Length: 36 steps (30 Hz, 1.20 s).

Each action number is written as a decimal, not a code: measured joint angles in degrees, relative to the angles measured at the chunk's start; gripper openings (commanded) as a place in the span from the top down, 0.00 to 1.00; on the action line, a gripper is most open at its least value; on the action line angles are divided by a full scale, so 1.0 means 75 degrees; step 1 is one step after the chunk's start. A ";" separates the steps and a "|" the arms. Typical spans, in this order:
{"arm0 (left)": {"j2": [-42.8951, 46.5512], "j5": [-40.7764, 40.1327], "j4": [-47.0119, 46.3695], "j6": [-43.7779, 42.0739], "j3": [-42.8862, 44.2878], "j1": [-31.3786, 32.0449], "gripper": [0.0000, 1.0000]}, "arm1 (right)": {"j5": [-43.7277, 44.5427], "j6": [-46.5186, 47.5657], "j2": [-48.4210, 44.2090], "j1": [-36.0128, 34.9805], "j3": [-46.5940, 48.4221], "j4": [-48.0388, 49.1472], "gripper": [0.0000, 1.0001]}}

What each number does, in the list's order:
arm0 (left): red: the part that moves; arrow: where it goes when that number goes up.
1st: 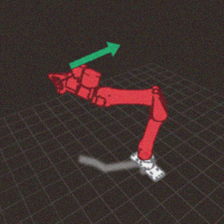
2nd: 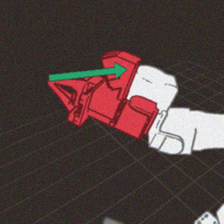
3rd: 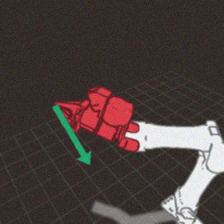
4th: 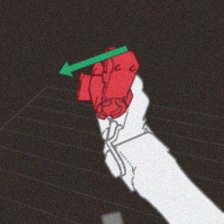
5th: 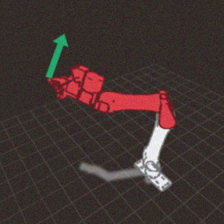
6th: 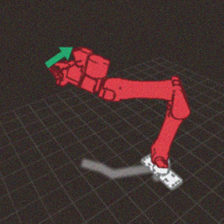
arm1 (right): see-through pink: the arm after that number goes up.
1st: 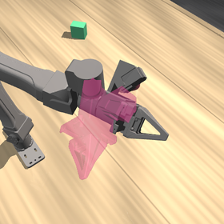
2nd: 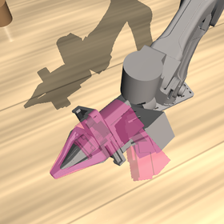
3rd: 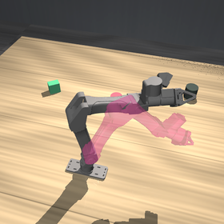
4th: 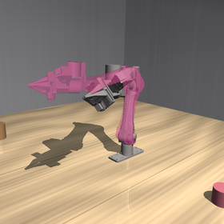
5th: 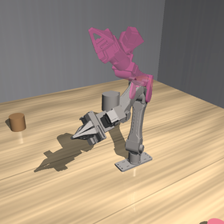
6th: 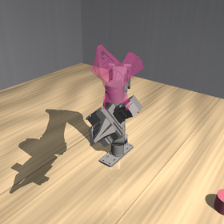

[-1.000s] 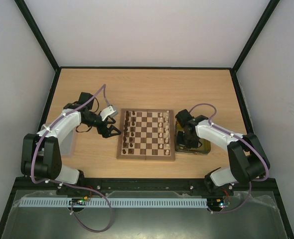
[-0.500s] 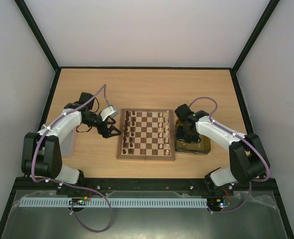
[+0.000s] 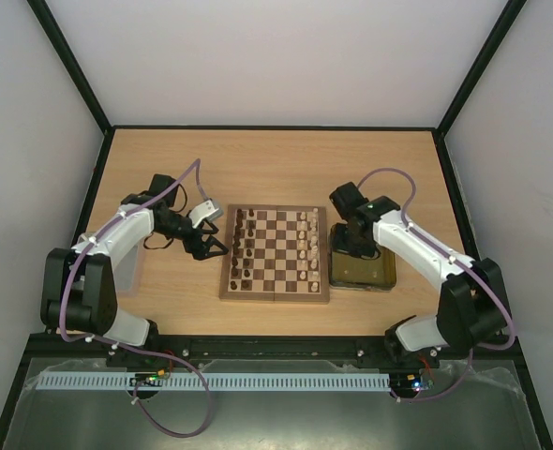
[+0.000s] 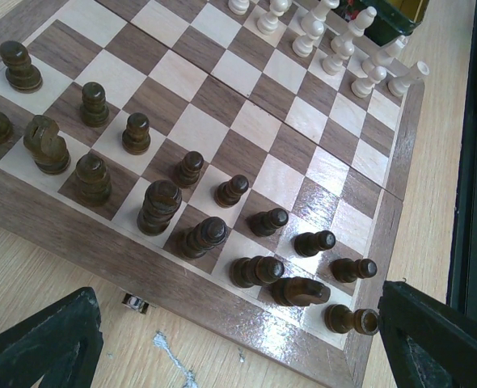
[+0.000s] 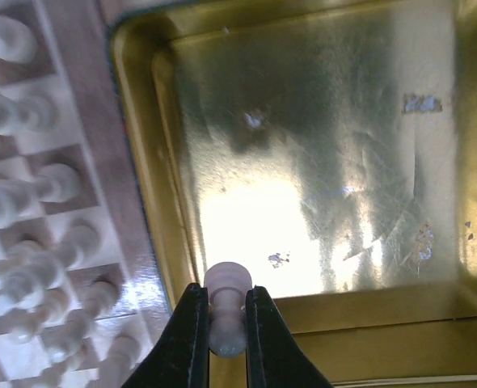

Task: Set up the chess pieces on the board
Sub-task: Pick up the chess piece from the storage box, then place the chess piece on the chessboard.

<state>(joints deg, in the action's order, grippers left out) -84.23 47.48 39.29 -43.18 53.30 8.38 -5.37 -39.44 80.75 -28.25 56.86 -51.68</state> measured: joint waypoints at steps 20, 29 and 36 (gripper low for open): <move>0.0332 -0.0399 -0.0606 0.0449 -0.0052 -0.0023 0.05 | 0.0108 -0.1218 -0.0152 -0.2865 0.0801 -0.0297 0.98; 0.0437 -0.0463 -0.0720 0.0530 -0.0166 -0.0131 0.05 | -0.0067 -0.1545 -0.0064 -0.3439 0.0323 -0.0015 0.98; 0.0478 -0.0469 -0.0740 0.0533 -0.0172 -0.0154 0.05 | -0.0105 -0.1574 0.0204 -0.3448 0.0093 0.0184 0.98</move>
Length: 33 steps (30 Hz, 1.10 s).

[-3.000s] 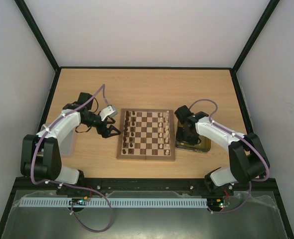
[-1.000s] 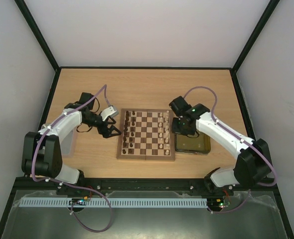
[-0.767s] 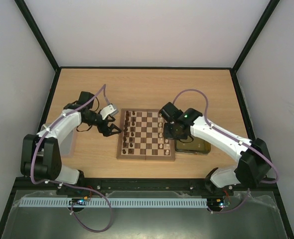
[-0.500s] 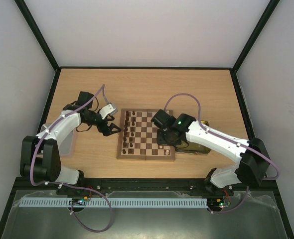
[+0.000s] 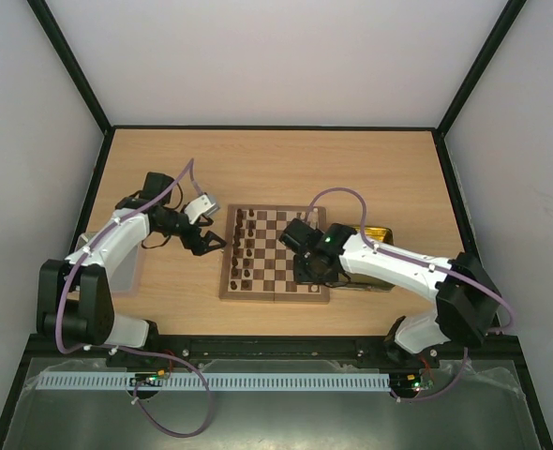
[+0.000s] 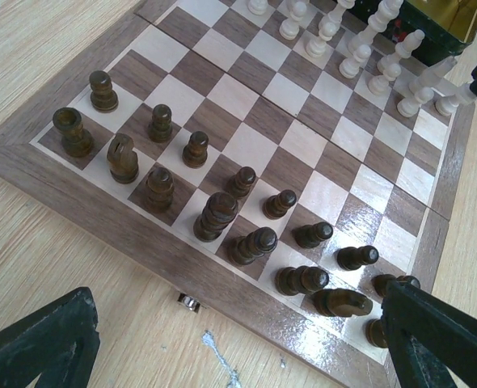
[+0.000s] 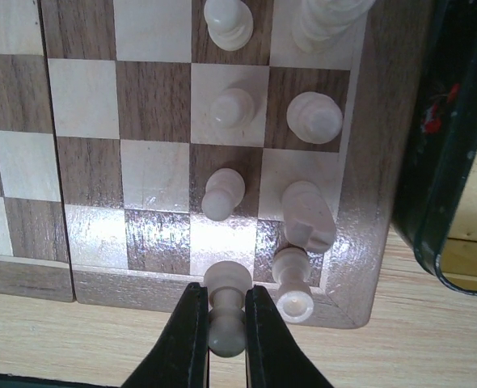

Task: Set up the chess pieces on the board
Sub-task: Place the chess piece on the chessboard.

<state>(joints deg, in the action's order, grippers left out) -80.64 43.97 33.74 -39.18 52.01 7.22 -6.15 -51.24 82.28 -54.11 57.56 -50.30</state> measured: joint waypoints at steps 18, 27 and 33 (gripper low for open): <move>0.0009 0.0017 0.0000 -0.0006 -0.0038 -0.0067 0.05 | -0.0140 0.0020 0.0560 -0.0096 -0.0032 0.0358 0.97; 0.0009 0.0026 0.0000 -0.0029 -0.0044 -0.0070 0.05 | -0.0187 0.0061 0.0778 -0.0096 -0.0041 0.0405 0.96; 0.0009 0.0082 0.0000 -0.0058 -0.0047 -0.0105 0.05 | -0.0184 0.0090 0.0935 -0.0099 -0.0041 0.0411 0.93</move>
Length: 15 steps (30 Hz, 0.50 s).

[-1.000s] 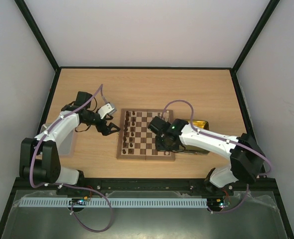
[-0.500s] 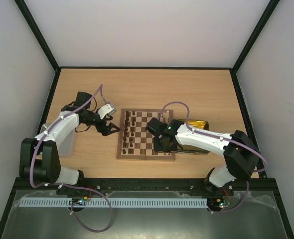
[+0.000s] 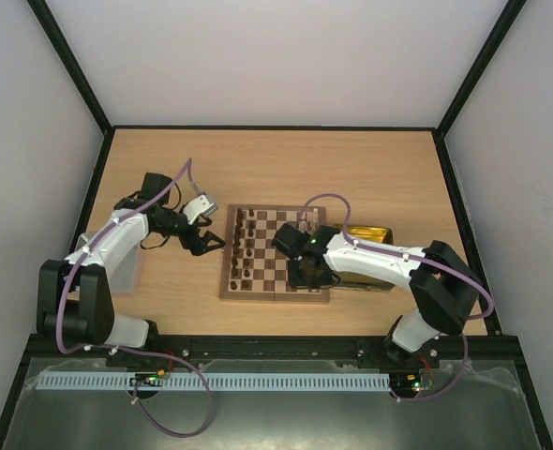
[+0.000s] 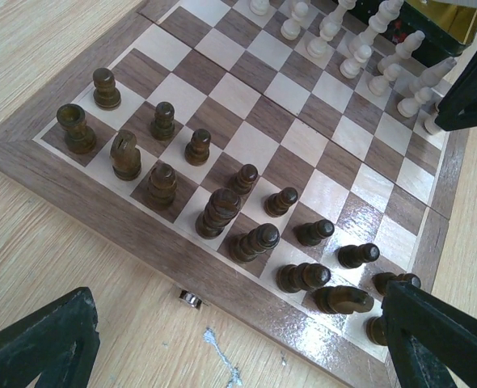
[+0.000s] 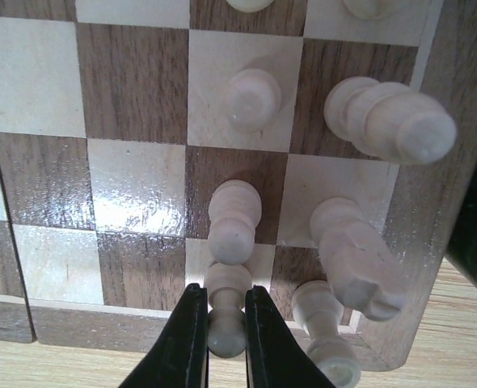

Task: Set up the chess pieces on the board
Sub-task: Place the chess piece on the chessboard.

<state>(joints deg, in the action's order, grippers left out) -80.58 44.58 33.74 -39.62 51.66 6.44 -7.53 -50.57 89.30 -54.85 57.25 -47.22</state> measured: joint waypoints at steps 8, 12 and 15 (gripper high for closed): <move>0.0000 0.0038 0.0003 -0.0006 0.0000 -0.0017 0.05 | 0.0000 0.0029 0.0114 0.0000 0.0000 0.0012 0.90; 0.0000 0.0052 0.0006 -0.0012 0.0000 -0.0017 0.05 | 0.0000 0.0032 0.0117 0.0000 0.0003 0.0012 0.88; 0.0000 0.0055 0.0009 -0.0015 0.0000 -0.0017 0.05 | 0.0000 0.0050 0.0125 0.0000 0.0012 0.0012 0.88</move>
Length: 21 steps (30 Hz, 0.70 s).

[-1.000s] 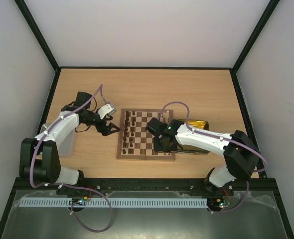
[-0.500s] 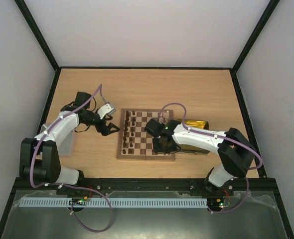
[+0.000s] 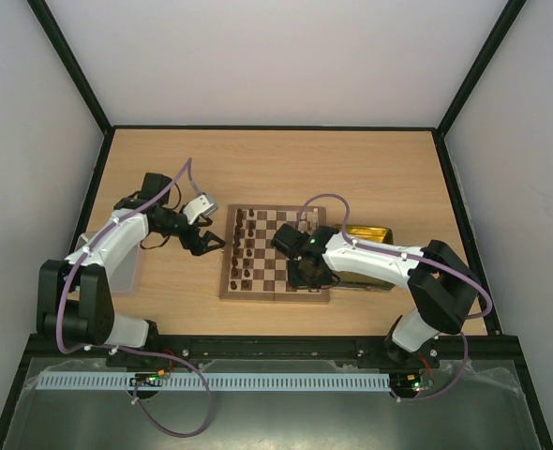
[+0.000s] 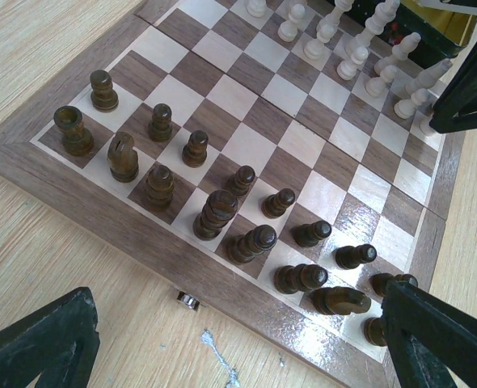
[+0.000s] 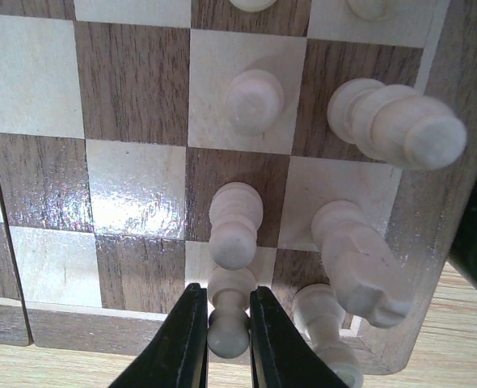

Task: Set up the chess pieces on the board
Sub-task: Place the chess piece on the chessboard.

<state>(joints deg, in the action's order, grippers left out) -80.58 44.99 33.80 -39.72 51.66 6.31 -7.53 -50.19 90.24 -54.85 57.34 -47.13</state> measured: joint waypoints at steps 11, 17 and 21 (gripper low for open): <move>0.0000 0.0000 0.0023 -0.0026 0.0000 0.0000 0.05 | 0.0000 0.0035 0.0000 0.0000 0.0026 -0.0015 0.84; 0.0000 0.0003 0.0032 -0.0047 0.0003 0.0000 0.05 | -0.0006 0.0055 0.0000 0.0000 0.0047 -0.0015 0.77; 0.0000 0.0009 0.0047 -0.0055 0.0000 0.0000 0.05 | -0.0020 0.0093 0.0000 0.0000 0.0047 -0.0015 0.76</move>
<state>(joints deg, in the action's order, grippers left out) -80.58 45.06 34.15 -40.14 51.66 6.31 -7.68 -49.50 90.24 -54.85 57.69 -47.24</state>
